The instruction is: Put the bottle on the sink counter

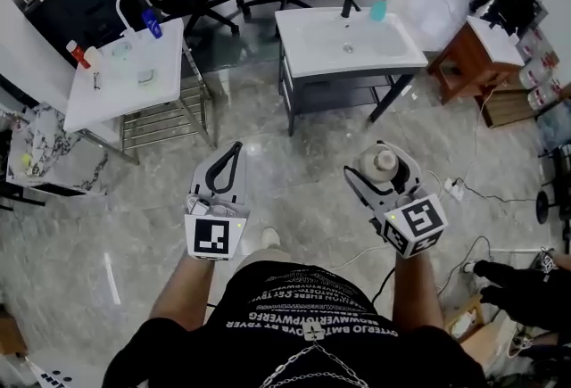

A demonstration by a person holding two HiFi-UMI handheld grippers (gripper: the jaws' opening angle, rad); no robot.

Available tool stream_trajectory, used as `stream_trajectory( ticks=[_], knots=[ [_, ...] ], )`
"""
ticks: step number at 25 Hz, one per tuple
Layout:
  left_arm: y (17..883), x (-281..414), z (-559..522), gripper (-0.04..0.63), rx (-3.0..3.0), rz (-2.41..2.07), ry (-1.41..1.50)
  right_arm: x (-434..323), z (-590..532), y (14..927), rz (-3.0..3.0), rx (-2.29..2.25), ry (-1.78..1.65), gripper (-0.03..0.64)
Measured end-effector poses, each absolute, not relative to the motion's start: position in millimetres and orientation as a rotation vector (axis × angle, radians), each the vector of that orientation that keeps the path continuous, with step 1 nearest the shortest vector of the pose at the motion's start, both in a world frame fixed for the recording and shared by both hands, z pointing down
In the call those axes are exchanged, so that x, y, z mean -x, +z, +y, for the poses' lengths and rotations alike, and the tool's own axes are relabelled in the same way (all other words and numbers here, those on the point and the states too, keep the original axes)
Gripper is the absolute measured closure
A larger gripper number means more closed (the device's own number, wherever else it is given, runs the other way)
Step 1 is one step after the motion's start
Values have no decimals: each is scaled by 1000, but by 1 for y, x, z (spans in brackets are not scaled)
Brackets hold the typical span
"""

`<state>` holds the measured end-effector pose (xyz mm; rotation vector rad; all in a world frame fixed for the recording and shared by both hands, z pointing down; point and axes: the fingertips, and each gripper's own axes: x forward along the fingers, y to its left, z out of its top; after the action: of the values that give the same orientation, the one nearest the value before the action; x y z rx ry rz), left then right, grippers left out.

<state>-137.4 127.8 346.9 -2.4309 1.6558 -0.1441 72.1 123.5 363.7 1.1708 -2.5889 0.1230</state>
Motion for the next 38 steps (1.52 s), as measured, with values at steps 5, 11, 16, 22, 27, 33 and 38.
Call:
stream_trajectory(
  ticks=[5,11,16,22,27,33,38],
  knots=[
    [355,161,90,589,2481,1583,-162,-40,86,364,-2555,-1209,118,284],
    [361,171,58,589,2530,1543,-161,-25,64,364,-2522,-1227,122,284],
    [360,178,30,589,2529,1587,-132,-25,41,365,-2515,-1240,126,284],
    [360,192,-10,589,2495,1659,-154,-29,0,370,-2523,-1234,135,284],
    [361,189,-48,589,2480,1685,-159,-32,-50,372,-2549,-1207,131,284],
    [348,172,-103,589,2442,1695,-135,-38,-115,371,-2577,-1128,116,284],
    [339,148,-156,589,2415,1740,-162,-56,-172,365,-2615,-1051,125,284]
  ],
)
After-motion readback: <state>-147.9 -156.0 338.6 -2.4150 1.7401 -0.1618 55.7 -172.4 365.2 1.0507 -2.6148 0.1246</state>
